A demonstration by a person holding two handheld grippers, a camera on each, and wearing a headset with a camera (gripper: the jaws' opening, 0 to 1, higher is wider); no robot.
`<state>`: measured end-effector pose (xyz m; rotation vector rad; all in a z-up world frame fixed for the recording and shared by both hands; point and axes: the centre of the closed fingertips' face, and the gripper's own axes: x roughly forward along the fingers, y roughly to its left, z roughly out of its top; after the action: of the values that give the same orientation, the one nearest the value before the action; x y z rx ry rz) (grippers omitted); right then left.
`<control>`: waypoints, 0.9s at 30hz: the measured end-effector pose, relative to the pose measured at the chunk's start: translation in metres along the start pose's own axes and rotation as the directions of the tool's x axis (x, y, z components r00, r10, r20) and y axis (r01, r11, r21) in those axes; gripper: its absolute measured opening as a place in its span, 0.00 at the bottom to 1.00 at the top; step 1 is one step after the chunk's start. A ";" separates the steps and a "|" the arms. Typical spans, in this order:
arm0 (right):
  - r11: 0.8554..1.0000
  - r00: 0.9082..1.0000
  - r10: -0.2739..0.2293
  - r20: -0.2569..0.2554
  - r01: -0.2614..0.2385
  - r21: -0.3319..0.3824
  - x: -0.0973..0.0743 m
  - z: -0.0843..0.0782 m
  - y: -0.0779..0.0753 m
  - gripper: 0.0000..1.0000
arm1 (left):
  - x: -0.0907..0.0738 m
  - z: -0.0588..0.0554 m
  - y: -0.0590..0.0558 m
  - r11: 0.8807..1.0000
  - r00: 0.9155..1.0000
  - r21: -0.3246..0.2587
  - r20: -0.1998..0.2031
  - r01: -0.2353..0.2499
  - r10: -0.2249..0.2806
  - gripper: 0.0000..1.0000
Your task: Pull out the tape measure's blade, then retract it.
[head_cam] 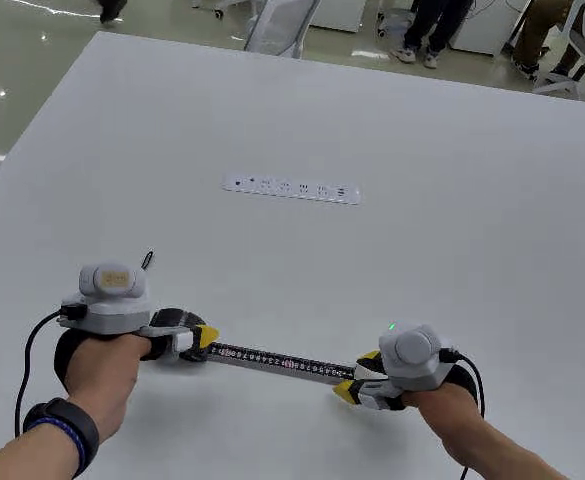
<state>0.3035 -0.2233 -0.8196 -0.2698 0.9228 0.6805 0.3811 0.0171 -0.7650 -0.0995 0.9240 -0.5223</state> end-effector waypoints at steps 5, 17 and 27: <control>1.000 1.000 0.010 -0.006 -0.010 -0.028 0.001 0.000 0.000 0.30 | 0.003 -0.002 0.000 1.000 1.000 -0.009 -0.008 -0.011 0.011 0.71; 0.982 0.998 0.062 -0.015 -0.064 -0.178 0.004 -0.003 0.005 0.17 | 0.014 -0.012 0.007 0.991 0.995 -0.084 -0.019 -0.101 0.100 0.69; 0.986 0.998 0.053 0.016 -0.050 -0.159 0.004 -0.003 0.002 0.17 | 0.014 -0.014 0.011 0.977 0.985 -0.127 -0.016 -0.173 0.172 0.66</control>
<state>0.3020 -0.2216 -0.8242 -0.3807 0.8594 0.8044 0.3813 0.0219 -0.7868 -0.1328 0.9607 -0.3019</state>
